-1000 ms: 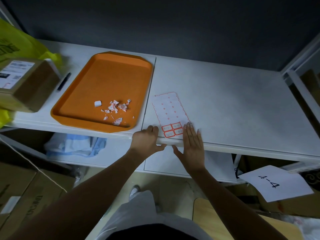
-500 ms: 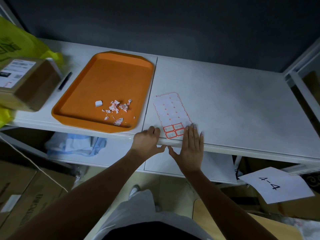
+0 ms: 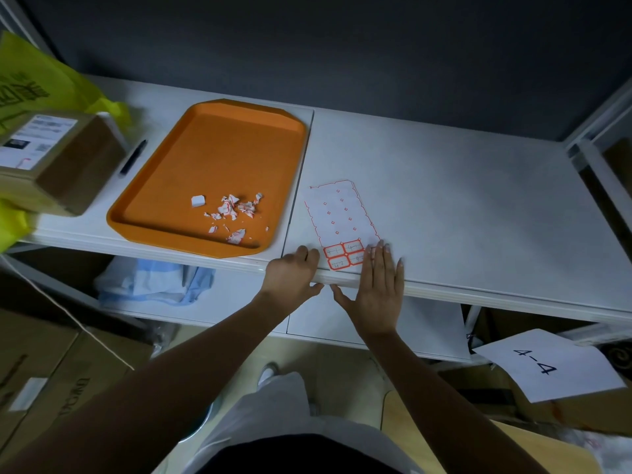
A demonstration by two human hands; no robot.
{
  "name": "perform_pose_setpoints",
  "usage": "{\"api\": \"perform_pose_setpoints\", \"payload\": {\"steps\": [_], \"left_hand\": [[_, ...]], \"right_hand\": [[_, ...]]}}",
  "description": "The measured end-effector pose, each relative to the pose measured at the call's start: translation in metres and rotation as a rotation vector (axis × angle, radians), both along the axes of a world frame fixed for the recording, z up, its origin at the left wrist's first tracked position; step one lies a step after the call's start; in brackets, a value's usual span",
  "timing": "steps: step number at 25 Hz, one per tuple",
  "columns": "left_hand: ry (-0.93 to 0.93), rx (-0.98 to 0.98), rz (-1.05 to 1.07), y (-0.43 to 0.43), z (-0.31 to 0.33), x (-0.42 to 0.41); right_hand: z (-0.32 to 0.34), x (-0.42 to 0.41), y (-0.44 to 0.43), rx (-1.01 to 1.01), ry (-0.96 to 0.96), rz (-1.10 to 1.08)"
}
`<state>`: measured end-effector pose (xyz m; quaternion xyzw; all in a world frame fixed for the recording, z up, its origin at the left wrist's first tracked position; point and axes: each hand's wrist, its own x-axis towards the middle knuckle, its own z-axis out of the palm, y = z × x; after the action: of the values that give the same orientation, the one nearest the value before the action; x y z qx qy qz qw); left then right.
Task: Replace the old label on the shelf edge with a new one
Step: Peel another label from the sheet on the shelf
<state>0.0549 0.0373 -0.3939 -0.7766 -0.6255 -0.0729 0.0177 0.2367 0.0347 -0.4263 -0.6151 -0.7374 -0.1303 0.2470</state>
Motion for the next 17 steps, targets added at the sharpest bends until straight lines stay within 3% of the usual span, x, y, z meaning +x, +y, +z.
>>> {"api": "perform_pose_setpoints", "payload": {"steps": [4,7,9,10,13,15,17], "left_hand": [[0.030,0.037,0.022,-0.004,0.002,0.007],[-0.131,0.103,0.131,-0.025,0.000,0.014],[-0.437,0.110,0.271,-0.049,-0.009,0.023],[-0.627,0.009,0.367,-0.056,-0.011,0.028],[-1.295,-0.498,0.646,-0.050,-0.014,0.037],[-1.732,-0.716,0.694,-0.044,-0.010,0.038],[-1.871,-0.768,0.604,-0.041,-0.011,0.037]], "right_hand": [[0.003,-0.004,0.000,-0.004,0.025,-0.016],[0.007,-0.010,-0.001,-0.051,0.063,-0.064],[0.010,-0.013,-0.002,-0.082,0.078,-0.078],[0.010,-0.012,-0.002,-0.094,0.075,-0.074],[0.008,-0.006,-0.003,-0.121,0.032,-0.049],[0.007,-0.002,-0.004,-0.142,-0.007,-0.026],[0.007,0.001,-0.005,-0.165,-0.023,-0.008]]}}
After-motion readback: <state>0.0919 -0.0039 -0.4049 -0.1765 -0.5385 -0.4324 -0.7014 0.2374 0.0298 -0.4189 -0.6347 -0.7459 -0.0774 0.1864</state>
